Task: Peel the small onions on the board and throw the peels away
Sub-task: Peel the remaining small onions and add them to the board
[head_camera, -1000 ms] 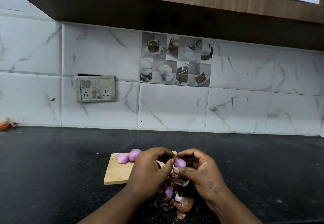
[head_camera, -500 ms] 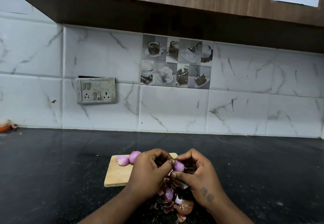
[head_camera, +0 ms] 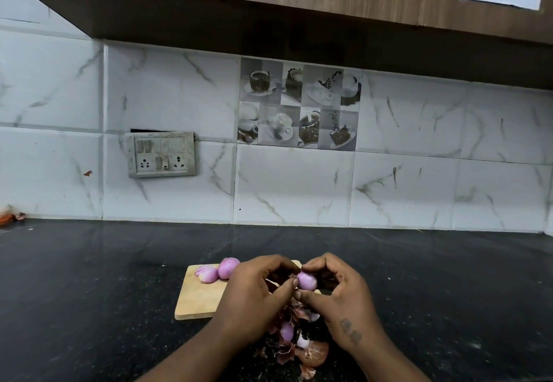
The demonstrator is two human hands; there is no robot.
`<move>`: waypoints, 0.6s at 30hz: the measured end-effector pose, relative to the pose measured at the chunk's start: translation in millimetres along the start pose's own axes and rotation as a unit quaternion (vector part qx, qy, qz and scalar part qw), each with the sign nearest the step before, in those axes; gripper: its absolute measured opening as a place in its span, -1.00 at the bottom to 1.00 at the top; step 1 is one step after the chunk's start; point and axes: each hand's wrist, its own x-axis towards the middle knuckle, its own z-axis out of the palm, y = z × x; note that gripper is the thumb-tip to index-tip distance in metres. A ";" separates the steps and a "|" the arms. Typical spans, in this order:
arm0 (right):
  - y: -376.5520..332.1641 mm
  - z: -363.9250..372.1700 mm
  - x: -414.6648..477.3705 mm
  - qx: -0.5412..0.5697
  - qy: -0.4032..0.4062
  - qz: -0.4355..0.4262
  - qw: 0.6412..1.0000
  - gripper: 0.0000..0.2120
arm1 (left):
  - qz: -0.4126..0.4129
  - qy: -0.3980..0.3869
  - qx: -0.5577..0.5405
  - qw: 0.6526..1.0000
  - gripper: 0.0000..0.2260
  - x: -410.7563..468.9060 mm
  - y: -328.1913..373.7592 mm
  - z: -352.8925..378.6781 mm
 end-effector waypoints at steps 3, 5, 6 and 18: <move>-0.5 -1.2 -0.3 0.004 0.000 0.022 1.000 -0.71 | 0.028 0.003 0.045 0.999 -0.86 1.2 -2.6 -0.9; 0.3 -1.2 -0.3 0.014 -0.015 0.043 0.999 -0.67 | 0.046 0.008 0.074 0.996 -0.85 1.4 -4.8 -1.4; 0.8 -1.1 -0.4 0.016 -0.024 0.051 0.998 -0.65 | 0.052 0.011 0.088 0.995 -0.86 1.4 -5.1 -1.3; -3.5 -1.8 -4.0 -0.130 -0.007 -0.019 0.991 -0.67 | 0.021 0.001 0.201 0.979 -0.85 -2.3 0.7 1.1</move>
